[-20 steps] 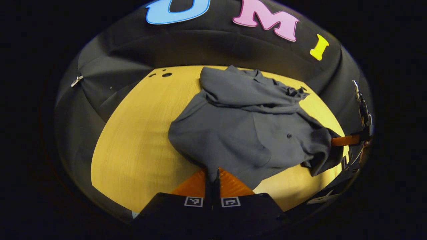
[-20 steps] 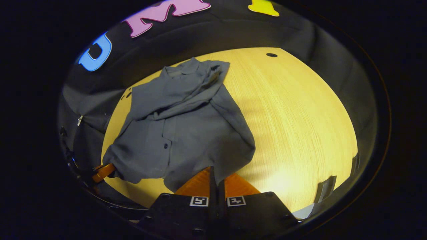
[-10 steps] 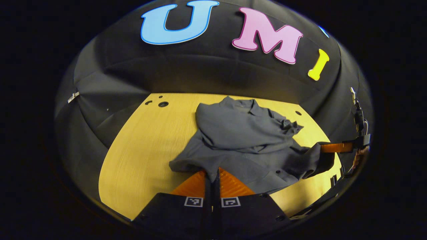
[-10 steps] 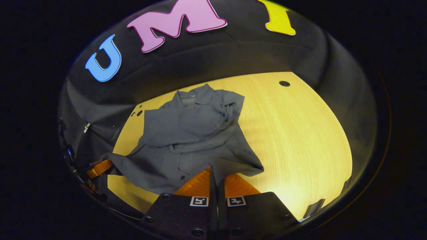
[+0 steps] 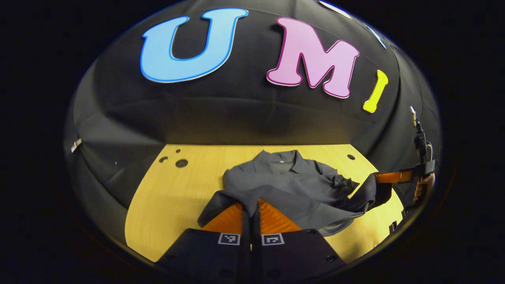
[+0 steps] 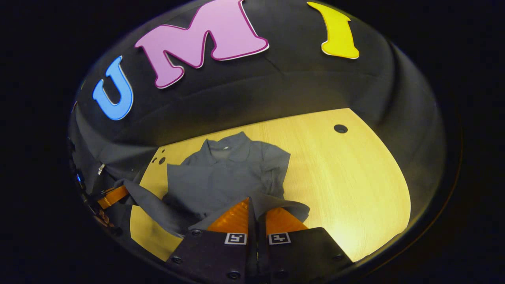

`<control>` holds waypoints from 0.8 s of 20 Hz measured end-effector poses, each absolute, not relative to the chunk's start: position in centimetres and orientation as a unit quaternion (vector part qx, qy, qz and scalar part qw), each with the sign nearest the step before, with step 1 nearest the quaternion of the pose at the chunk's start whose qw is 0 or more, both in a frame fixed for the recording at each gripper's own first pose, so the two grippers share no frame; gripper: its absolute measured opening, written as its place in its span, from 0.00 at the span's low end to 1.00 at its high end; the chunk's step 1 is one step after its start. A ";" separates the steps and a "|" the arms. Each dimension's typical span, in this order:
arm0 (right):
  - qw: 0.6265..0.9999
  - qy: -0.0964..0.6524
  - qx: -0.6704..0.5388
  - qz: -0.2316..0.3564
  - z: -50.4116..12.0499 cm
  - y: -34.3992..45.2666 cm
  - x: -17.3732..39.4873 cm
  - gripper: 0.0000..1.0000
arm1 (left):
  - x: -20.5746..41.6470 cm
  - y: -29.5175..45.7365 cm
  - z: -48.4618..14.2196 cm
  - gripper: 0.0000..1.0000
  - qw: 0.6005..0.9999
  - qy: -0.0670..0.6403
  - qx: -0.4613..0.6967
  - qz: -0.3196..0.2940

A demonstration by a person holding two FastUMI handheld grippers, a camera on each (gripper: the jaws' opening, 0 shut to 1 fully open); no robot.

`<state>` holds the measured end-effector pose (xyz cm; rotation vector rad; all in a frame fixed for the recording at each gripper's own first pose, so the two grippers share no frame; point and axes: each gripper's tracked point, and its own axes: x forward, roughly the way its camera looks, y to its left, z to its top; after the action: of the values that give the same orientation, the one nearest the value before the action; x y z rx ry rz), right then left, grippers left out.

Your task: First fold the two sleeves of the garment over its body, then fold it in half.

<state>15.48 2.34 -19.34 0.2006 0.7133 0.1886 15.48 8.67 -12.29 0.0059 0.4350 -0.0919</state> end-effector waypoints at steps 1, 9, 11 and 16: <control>0.930 0.342 0.101 0.091 -18.9 2.3 17.0 0.05 | 16.9 8.7 -11.8 0.05 0.976 0.210 0.008 -0.048; 0.936 0.320 0.126 0.075 -18.3 3.5 27.1 0.05 | 27.0 9.2 -12.7 0.05 0.981 0.194 -0.026 -0.018; 0.934 0.325 0.134 0.066 -19.3 3.6 28.9 0.05 | 28.6 9.5 -14.3 0.05 0.979 0.201 -0.029 -0.015; 0.924 0.347 0.158 0.033 -22.9 3.3 31.9 0.05 | 31.5 11.3 -17.4 0.05 0.977 0.211 -0.037 -0.003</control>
<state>31.91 3.27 -22.92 0.3234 0.7126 0.0686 31.49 11.29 -17.42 -0.0742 0.4258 -0.0070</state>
